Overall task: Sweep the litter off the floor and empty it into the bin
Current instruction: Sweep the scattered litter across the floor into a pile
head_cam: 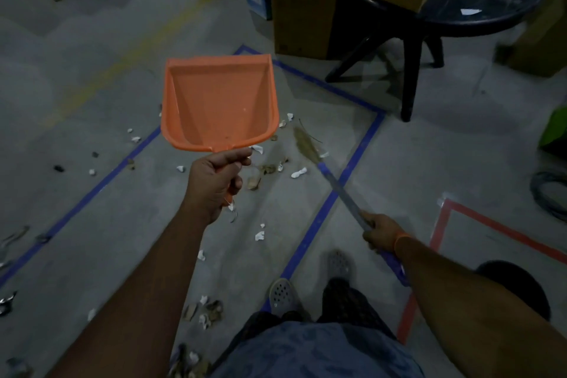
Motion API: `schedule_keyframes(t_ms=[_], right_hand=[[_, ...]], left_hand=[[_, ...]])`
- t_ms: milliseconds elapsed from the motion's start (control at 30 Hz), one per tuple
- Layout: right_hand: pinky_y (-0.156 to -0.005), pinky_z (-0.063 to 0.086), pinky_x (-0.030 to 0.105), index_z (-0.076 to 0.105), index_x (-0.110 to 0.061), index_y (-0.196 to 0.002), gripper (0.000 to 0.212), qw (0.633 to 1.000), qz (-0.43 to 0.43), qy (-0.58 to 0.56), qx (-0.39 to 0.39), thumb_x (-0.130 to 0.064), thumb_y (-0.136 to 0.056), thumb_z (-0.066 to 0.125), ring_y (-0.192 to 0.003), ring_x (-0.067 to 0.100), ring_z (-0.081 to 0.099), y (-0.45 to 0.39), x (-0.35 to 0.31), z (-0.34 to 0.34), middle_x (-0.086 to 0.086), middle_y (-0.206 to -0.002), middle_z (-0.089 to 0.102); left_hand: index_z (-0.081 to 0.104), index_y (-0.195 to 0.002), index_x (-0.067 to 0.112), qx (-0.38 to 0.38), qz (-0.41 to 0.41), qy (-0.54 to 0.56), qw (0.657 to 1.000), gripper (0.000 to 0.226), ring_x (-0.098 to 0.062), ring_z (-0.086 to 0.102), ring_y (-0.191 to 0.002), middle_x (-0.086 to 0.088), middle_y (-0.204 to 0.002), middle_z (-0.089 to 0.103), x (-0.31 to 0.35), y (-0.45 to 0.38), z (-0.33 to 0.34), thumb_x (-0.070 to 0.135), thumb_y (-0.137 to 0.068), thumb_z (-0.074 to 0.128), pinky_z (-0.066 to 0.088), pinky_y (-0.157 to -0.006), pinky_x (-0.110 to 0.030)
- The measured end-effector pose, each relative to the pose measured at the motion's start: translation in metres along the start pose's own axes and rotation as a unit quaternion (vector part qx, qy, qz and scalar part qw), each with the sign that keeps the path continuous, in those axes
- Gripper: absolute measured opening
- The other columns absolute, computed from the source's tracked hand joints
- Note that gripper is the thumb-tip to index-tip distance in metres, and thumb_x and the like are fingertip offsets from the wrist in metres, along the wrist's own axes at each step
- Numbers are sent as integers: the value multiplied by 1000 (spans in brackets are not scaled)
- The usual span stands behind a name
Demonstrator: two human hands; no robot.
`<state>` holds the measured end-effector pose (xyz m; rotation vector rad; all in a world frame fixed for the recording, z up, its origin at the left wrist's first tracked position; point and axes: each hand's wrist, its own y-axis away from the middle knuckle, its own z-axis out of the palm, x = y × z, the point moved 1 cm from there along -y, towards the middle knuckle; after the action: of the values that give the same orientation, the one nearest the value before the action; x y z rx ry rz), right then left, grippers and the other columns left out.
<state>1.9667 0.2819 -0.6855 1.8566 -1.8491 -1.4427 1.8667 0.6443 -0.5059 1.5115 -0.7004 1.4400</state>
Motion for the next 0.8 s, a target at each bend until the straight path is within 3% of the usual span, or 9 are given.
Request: schedule_keyframes(t_ms=[133,233,333,400,500,567,667,800], right_hand=[[-49,50,31,42,-15,-147,67,999,46,-18,22,4,-85,60,-54,26,61,-36,2,-29,20,-90,64],[-54,55,34,49,-13,-142,61,998,63,6,-25,3,-84,60,-57,28,63,-60,3,-45,18,-81,64],[-48,51,28,47,-14,-144,61,992,58,58,-92,3,-86,58,-58,26,62,-78,-3,-47,15,-81,62],[-52,52,29,45,-14,-145,62,984,31,101,-142,0,-86,58,-63,25,64,-88,-12,-41,16,-90,64],[-78,53,37,39,-16,-150,67,963,-43,175,-201,-7,-87,60,-89,27,61,-105,-34,-39,19,-119,62],[-77,51,34,32,-19,-152,70,949,-79,199,-233,-8,-88,59,-99,31,63,-115,-49,-47,21,-130,57],[-52,49,24,32,-24,-152,73,949,-85,165,-254,0,-87,57,-64,20,65,-129,-60,-73,13,-99,62],[-50,50,25,35,-30,-151,74,954,-111,146,-238,-1,-87,58,-52,14,61,-153,-57,-114,1,-77,60]], left_hand=[[75,-104,11,15,-9,-3,1000,34,-12,50,-48,-6,-88,72,-5,-9,6,-10,-95,50,37,-47,-21],[75,-104,10,42,-12,-8,999,33,-12,50,-48,-6,-89,71,-6,-19,12,-9,-96,50,37,-46,-21],[74,-107,8,76,-9,-18,997,30,-12,51,-48,-7,-90,71,-6,-28,21,-9,-96,50,40,-46,-22],[72,-109,5,96,-12,-21,995,29,-12,51,-48,-5,-90,73,-3,-37,30,-9,-96,50,40,-45,-22],[72,-109,6,126,-15,-28,992,29,-11,50,-48,-2,-88,73,3,-53,47,-9,-96,50,38,-42,-20],[72,-108,6,142,-10,-26,989,30,-10,50,-48,-2,-88,72,7,-64,59,-9,-97,49,37,-42,-19],[72,-110,6,155,-3,-22,988,28,-11,49,-49,-4,-90,72,12,-80,75,-7,-97,50,38,-43,-19],[71,-112,3,164,0,-10,986,28,-10,49,-48,-5,-90,71,13,-97,96,-8,-97,50,38,-44,-19]])
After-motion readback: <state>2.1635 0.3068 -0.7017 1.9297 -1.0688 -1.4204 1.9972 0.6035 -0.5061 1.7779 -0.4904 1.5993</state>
